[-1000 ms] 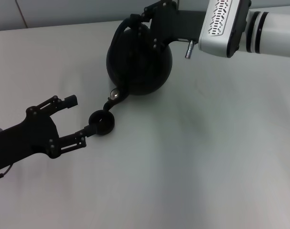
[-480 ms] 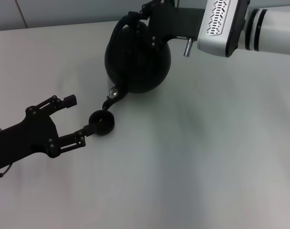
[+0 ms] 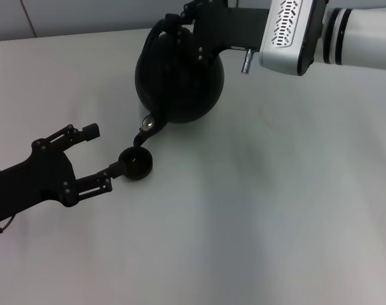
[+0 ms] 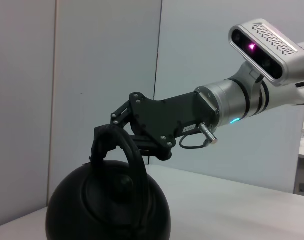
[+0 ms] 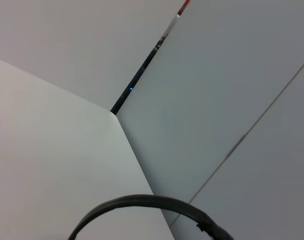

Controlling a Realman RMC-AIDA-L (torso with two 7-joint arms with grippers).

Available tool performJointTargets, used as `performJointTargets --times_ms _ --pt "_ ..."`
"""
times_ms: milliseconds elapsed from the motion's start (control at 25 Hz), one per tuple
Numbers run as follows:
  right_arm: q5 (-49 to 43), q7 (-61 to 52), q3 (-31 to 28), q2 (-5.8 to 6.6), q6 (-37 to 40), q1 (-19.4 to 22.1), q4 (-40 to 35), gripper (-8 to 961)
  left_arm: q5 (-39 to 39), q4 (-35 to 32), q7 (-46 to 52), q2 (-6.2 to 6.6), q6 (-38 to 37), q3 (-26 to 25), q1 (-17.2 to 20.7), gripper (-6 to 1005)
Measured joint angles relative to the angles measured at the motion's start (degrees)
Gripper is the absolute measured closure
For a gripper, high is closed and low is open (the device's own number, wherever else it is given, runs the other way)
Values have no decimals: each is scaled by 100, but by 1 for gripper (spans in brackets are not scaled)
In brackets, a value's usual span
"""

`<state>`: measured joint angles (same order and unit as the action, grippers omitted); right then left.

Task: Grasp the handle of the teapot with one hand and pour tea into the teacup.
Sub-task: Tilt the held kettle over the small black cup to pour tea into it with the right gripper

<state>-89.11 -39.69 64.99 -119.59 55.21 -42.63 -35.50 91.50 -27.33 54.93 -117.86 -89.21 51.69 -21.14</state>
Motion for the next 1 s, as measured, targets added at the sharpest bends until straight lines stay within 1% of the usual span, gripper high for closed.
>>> performJointTargets --times_ms 280,1000 --pt "22 164 125 -3 -1 26 -83 870 0 0 0 -8 20 -26 -8 136" --pt "95 336 138 -2 -1 47 -179 871 0 12 0 -18 80 -123 -48 136"
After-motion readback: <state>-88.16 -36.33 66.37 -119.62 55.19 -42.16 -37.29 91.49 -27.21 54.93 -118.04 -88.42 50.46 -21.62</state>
